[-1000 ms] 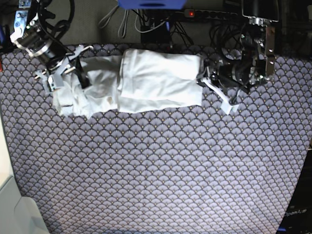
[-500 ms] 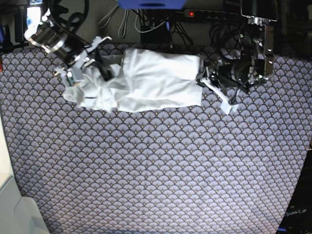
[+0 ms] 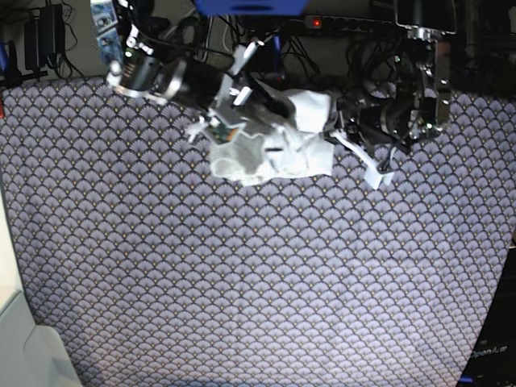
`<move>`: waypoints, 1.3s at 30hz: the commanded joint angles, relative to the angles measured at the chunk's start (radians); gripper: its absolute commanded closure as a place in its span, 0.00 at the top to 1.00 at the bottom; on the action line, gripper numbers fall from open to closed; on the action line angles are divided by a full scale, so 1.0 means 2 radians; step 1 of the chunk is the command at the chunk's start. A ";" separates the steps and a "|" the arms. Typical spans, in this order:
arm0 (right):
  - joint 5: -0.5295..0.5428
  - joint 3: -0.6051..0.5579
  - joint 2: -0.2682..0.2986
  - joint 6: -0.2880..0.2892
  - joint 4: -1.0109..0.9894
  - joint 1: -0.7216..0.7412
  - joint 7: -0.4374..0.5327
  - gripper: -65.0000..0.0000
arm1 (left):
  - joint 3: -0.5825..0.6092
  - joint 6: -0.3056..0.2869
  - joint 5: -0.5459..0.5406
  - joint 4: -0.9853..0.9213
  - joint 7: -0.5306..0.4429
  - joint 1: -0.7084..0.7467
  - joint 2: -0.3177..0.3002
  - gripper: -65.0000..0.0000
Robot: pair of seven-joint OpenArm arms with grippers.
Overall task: Fold the T-shirt properly
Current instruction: 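Fold the grasped end over onto the middle stack with the right gripper, then release the left gripper and raise it away from the shirt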
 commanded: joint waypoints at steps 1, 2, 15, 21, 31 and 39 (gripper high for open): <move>0.012 -0.006 -0.001 0.006 -0.002 0.015 0.013 0.00 | 0.004 0.000 -0.005 0.005 0.009 0.000 0.007 0.01; 0.012 -0.009 -0.001 0.006 -0.013 0.023 0.009 0.00 | 0.003 0.000 -0.005 0.005 0.009 0.000 0.010 0.01; 0.012 -0.009 -0.002 0.006 -0.115 0.092 0.008 0.00 | -0.001 0.001 -0.010 0.010 0.009 -0.004 0.018 0.01; 0.012 -0.010 -0.007 0.006 -0.159 0.104 0.008 0.00 | -0.020 0.001 -0.010 0.010 0.009 -0.006 0.018 0.00; 0.011 -0.037 -0.031 0.006 -0.180 0.115 0.008 0.06 | -0.080 -0.002 -0.010 0.033 0.016 0.000 0.014 0.01; 0.011 -0.076 -0.022 0.006 -0.222 0.142 0.010 0.43 | -0.108 -0.005 -0.011 0.065 0.063 -0.003 0.014 0.01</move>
